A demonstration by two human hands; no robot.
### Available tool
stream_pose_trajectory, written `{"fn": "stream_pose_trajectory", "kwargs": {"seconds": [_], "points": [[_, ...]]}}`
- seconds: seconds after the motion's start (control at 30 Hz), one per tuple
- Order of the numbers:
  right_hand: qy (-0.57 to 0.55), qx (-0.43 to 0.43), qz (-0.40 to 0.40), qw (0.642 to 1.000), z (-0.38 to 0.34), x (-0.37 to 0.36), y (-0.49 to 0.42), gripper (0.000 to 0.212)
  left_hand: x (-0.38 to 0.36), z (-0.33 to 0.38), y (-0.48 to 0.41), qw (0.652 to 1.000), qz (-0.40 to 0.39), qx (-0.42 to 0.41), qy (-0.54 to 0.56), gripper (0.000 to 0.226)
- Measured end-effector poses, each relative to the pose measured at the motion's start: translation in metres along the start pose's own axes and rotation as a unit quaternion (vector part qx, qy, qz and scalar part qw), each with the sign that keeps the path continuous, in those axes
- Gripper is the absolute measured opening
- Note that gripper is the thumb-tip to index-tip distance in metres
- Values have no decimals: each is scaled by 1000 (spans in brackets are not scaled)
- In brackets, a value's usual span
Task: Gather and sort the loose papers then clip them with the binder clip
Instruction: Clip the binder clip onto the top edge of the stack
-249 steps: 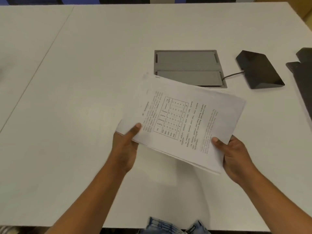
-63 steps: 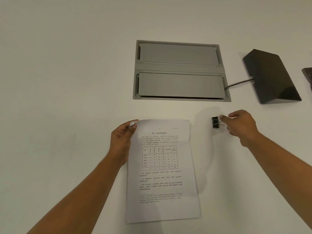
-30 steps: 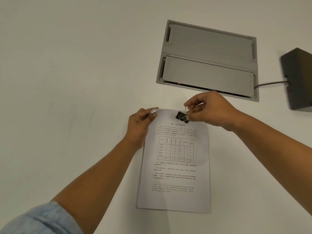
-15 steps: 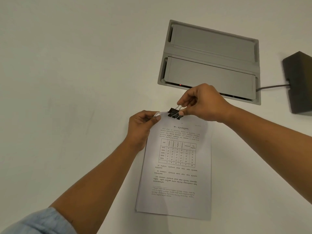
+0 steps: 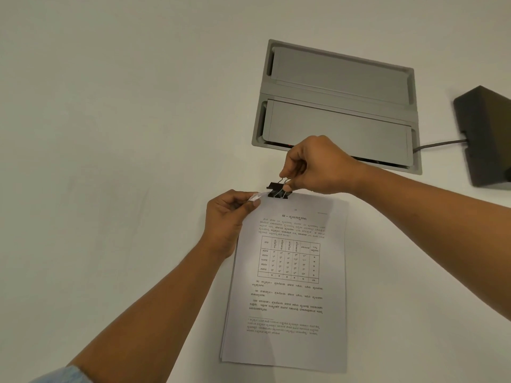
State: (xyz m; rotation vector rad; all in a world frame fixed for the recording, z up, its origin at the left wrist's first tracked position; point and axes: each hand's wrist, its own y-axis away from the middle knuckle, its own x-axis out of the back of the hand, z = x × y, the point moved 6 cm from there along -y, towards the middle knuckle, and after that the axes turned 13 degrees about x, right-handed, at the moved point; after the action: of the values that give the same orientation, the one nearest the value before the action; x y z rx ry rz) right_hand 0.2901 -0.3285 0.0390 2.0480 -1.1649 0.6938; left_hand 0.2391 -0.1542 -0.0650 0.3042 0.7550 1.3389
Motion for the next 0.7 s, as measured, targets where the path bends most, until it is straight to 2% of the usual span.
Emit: {"fn": "stream_pose_trajectory", "kwargs": {"seconds": [0.2, 0.5, 0.57, 0.63, 0.7], "points": [[10, 0, -38, 999, 7, -13, -7, 24, -1, 1, 0, 1000, 6, -5, -14, 15], [-51, -16, -44, 998, 21, -19, -9, 42, 2, -2, -3, 1000, 21, 7, -12, 13], [-58, -18, -38, 997, 24, -21, -6, 50, 3, -2, -4, 1000, 22, 9, -2, 13], [-51, -29, -31, 998, 31, -24, 1, 67, 3, -1, -4, 1000, 23, 6, 6, 14], [-50, -59, 18, 997, 44, -24, 14, 80, 2, 0, -2, 1000, 25, 4, 10, 14]]}}
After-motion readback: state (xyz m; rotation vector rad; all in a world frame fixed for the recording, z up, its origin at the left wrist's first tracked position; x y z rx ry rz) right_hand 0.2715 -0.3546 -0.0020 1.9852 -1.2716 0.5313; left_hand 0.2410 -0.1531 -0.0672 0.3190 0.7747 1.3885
